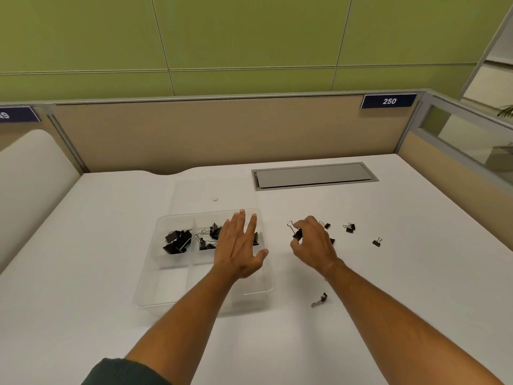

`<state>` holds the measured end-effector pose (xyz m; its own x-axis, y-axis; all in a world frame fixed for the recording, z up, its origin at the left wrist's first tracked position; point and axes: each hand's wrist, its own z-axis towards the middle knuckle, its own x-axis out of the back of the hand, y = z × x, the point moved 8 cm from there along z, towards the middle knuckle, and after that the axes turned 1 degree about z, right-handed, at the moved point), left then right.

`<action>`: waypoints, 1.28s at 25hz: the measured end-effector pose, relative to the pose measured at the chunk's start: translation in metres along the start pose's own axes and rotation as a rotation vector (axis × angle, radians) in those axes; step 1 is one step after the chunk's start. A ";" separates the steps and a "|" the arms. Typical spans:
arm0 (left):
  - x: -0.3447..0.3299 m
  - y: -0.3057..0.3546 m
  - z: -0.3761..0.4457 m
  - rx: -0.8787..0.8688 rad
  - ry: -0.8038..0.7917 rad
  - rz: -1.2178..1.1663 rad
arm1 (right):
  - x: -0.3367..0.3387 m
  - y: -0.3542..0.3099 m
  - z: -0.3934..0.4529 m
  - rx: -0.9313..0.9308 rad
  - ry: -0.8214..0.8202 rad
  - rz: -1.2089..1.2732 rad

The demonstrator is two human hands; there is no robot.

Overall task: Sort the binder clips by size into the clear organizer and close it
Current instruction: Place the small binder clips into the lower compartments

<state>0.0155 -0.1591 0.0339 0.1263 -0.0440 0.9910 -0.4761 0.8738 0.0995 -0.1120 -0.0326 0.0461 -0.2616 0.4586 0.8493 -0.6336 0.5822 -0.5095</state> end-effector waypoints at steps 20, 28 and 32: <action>-0.009 -0.081 -0.017 0.118 -0.049 0.021 | -0.067 -0.077 0.019 0.131 -0.180 0.056; -0.012 -0.045 -0.007 0.060 -0.055 0.001 | -0.046 -0.045 0.002 0.086 -0.140 -0.077; -0.014 -0.017 -0.004 0.017 -0.059 0.003 | -0.037 -0.027 -0.010 0.076 -0.143 -0.144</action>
<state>0.0255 -0.1714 0.0183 0.0740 -0.0700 0.9948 -0.4913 0.8655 0.0975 -0.0777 -0.0584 0.0274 -0.2616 0.2709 0.9264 -0.7237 0.5800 -0.3740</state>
